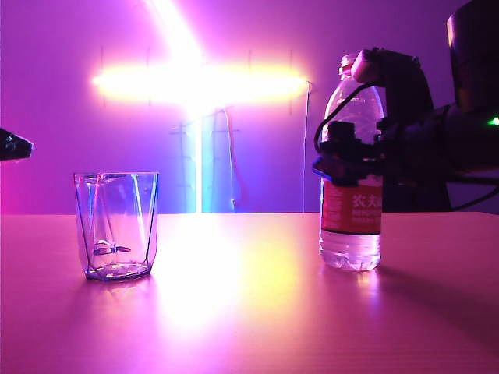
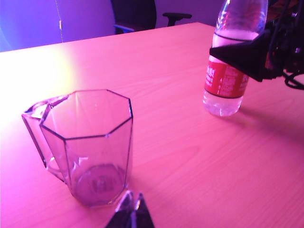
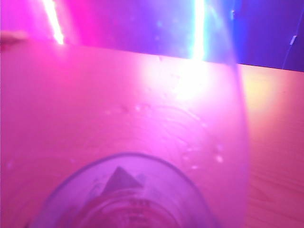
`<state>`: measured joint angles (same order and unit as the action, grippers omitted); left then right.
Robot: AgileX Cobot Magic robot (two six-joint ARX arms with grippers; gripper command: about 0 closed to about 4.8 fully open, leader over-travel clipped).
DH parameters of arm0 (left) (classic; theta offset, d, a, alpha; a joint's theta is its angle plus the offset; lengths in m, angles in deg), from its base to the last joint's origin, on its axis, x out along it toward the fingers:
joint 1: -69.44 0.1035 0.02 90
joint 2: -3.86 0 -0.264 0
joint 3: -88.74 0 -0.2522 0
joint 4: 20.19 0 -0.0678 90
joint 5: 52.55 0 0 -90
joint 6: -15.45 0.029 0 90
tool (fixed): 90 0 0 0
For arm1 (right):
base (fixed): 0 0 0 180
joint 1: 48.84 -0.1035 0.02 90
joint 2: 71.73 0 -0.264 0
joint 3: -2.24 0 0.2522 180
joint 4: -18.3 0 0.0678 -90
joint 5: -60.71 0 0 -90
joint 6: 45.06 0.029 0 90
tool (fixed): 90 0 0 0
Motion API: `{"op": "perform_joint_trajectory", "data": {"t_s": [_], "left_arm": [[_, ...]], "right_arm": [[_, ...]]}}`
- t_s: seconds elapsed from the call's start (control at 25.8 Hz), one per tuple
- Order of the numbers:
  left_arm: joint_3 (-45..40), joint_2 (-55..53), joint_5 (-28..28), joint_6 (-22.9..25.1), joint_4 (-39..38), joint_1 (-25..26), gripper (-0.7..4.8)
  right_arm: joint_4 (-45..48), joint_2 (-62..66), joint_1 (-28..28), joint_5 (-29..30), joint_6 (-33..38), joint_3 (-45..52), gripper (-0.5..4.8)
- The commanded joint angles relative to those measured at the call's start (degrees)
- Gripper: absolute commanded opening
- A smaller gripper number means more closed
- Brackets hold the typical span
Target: Pick up the mineral water bottle on the table and pour water into the mug until it's half full.
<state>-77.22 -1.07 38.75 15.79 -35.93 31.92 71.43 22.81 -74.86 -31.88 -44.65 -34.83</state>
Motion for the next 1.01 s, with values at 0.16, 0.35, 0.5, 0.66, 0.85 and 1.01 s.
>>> {"op": "perform_joint_trajectory", "data": {"t_s": [0.16, 0.35, 0.5, 0.66, 0.85, 1.01], "left_arm": [[0.24, 4.66, -0.02, -0.15, 0.92, 0.11, -0.02], [0.24, 4.59, -0.13, -0.15, 0.74, 3.69, -0.02], [0.24, 4.59, -0.04, -0.15, 0.77, 11.56, -0.02], [0.24, 4.59, -0.04, -0.15, 0.77, 18.21, -0.02], [0.24, 4.59, 0.00, -0.15, 0.77, 23.98, -0.02], [0.24, 4.59, -0.02, -0.15, 0.77, 23.87, -0.02]], "right_arm": [[0.66, -0.22, -0.02, -0.24, 0.04, -0.15, 3.05], [0.28, -1.68, -0.04, -0.09, 0.00, -0.15, 3.04], [-2.03, -3.61, -0.02, -0.09, -0.61, -0.33, 2.47], [-2.34, -4.70, -0.11, 1.42, -0.90, -0.39, 2.48], [-11.02, -9.27, -3.34, 7.50, -8.70, -4.22, 2.47], [-28.00, -9.68, -8.72, 7.45, -21.94, -13.29, 2.47]]}}
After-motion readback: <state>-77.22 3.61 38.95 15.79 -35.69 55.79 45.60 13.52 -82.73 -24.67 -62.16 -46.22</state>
